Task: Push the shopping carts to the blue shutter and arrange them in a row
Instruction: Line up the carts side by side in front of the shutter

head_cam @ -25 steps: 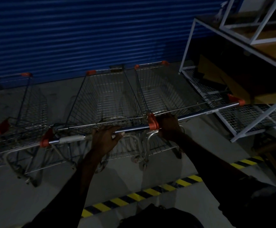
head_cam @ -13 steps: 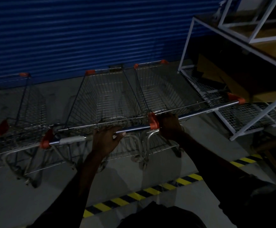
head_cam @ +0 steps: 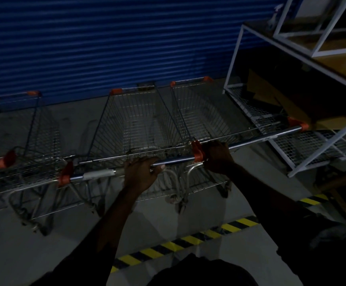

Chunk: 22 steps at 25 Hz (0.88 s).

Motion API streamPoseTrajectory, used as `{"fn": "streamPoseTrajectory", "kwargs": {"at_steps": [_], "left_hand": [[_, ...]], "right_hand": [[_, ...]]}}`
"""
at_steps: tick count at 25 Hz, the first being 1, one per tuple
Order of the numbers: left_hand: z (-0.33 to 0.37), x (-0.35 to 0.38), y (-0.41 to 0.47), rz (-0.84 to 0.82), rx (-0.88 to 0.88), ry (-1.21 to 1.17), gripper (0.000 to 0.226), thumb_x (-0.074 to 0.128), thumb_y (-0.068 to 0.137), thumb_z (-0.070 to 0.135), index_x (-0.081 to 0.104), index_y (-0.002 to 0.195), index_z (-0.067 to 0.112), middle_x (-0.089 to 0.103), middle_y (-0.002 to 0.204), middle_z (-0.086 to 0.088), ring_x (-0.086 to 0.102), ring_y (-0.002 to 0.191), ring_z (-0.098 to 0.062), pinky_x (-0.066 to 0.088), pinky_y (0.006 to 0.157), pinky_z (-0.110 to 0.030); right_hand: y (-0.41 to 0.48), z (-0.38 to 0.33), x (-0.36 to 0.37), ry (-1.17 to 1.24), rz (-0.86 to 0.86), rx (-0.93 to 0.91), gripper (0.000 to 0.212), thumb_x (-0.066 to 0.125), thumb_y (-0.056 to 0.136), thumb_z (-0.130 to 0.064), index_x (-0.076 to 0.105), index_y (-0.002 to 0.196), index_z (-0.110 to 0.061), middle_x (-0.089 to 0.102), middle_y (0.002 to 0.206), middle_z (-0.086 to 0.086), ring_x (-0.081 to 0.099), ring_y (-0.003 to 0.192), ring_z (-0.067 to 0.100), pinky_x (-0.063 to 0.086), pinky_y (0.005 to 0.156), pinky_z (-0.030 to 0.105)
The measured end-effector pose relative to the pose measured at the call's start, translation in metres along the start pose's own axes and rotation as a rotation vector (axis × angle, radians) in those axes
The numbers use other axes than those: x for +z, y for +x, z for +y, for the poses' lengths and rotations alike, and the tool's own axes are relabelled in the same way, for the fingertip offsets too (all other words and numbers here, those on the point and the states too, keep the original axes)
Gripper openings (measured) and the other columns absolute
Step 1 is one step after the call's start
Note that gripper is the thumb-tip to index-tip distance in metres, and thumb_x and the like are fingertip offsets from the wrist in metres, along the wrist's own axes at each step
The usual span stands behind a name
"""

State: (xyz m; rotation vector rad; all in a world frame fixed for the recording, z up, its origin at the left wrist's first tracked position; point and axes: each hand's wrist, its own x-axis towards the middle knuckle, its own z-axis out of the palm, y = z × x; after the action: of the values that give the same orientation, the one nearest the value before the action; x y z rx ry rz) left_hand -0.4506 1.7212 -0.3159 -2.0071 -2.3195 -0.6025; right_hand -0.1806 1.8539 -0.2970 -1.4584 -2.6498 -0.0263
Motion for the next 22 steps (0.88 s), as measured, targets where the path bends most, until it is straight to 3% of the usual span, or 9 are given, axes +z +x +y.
{"fn": "streamPoseTrajectory", "kwargs": {"at_steps": [4,6,9,12,14,16,18,20,22], "left_hand": [[-0.004,0.006,-0.001,0.017,0.006,0.016,0.062,0.030,0.087,0.075,0.070,0.117,0.039,0.073,0.108,0.007,0.067,0.104,-0.026,0.040,0.096,-0.047],[-0.007,0.008,-0.001,-0.017,0.006,0.025,0.063,0.028,0.087,0.076,0.067,0.120,0.039,0.072,0.113,0.007,0.064,0.108,-0.026,0.038,0.097,-0.047],[-0.014,0.009,-0.004,-0.084,0.046,-0.062,0.060,0.034,0.090,0.072,0.058,0.134,0.039,0.065,0.128,0.007,0.057,0.118,-0.027,0.037,0.103,-0.048],[-0.019,0.005,-0.016,-0.016,0.075,-0.187,0.055,0.049,0.092,0.058,0.054,0.141,0.034,0.061,0.132,0.003,0.053,0.119,-0.028,0.039,0.105,-0.049],[-0.020,0.003,-0.029,0.046,0.090,-0.204,0.053,0.058,0.090,0.046,0.054,0.141,0.030,0.059,0.135,0.002,0.052,0.121,-0.028,0.038,0.106,-0.048],[-0.020,0.000,-0.039,0.079,0.100,-0.213,0.053,0.061,0.089,0.036,0.056,0.141,0.027,0.056,0.140,0.001,0.051,0.127,-0.026,0.038,0.108,-0.046],[-0.019,-0.003,-0.044,0.091,0.078,-0.253,0.055,0.066,0.088,0.025,0.055,0.142,0.022,0.052,0.146,-0.001,0.049,0.134,-0.025,0.037,0.113,-0.045],[-0.013,-0.007,-0.054,0.103,0.049,-0.304,0.059,0.069,0.087,0.016,0.054,0.144,0.020,0.051,0.148,-0.002,0.047,0.136,-0.024,0.038,0.114,-0.044],[-0.009,-0.014,-0.066,0.117,0.017,-0.344,0.060,0.072,0.086,0.012,0.054,0.142,0.024,0.052,0.145,-0.001,0.048,0.134,-0.024,0.041,0.111,-0.044]], "right_hand": [[-0.002,-0.001,0.005,-0.116,-0.025,-0.026,0.065,0.058,0.078,-0.037,0.054,0.142,-0.033,0.071,0.109,-0.003,0.064,0.102,0.033,0.047,0.087,0.046],[-0.008,-0.007,0.007,-0.078,-0.009,0.035,0.074,0.053,0.072,-0.032,0.052,0.145,-0.026,0.065,0.119,0.003,0.058,0.107,0.038,0.042,0.088,0.046],[-0.030,-0.037,0.007,0.039,0.089,0.143,0.087,0.062,0.064,-0.021,0.045,0.149,-0.018,0.052,0.136,0.005,0.048,0.122,0.034,0.035,0.099,0.044],[-0.061,-0.078,0.003,0.204,0.211,0.150,0.107,0.057,0.057,-0.008,0.027,0.159,-0.017,0.035,0.157,0.004,0.035,0.141,0.031,0.034,0.105,0.043],[-0.071,-0.093,0.007,0.213,0.261,0.108,0.101,0.049,0.061,-0.003,0.027,0.159,-0.012,0.023,0.166,0.009,0.024,0.151,0.033,0.027,0.117,0.046],[-0.074,-0.099,0.020,0.159,0.329,0.029,0.076,0.050,0.078,0.006,0.038,0.153,-0.001,0.027,0.164,0.020,0.021,0.153,0.036,0.018,0.124,0.049],[-0.075,-0.101,0.027,0.150,0.319,0.005,0.064,0.048,0.087,-0.003,0.041,0.150,0.004,0.034,0.159,0.025,0.025,0.151,0.040,0.020,0.123,0.050],[-0.077,-0.105,0.026,0.115,0.192,-0.030,0.076,0.051,0.078,-0.019,0.041,0.151,0.001,0.037,0.157,0.024,0.030,0.149,0.040,0.026,0.120,0.053],[-0.079,-0.113,0.021,0.059,0.094,-0.101,0.090,0.065,0.066,-0.023,0.043,0.151,-0.003,0.039,0.157,0.021,0.036,0.145,0.039,0.032,0.116,0.054]]}}
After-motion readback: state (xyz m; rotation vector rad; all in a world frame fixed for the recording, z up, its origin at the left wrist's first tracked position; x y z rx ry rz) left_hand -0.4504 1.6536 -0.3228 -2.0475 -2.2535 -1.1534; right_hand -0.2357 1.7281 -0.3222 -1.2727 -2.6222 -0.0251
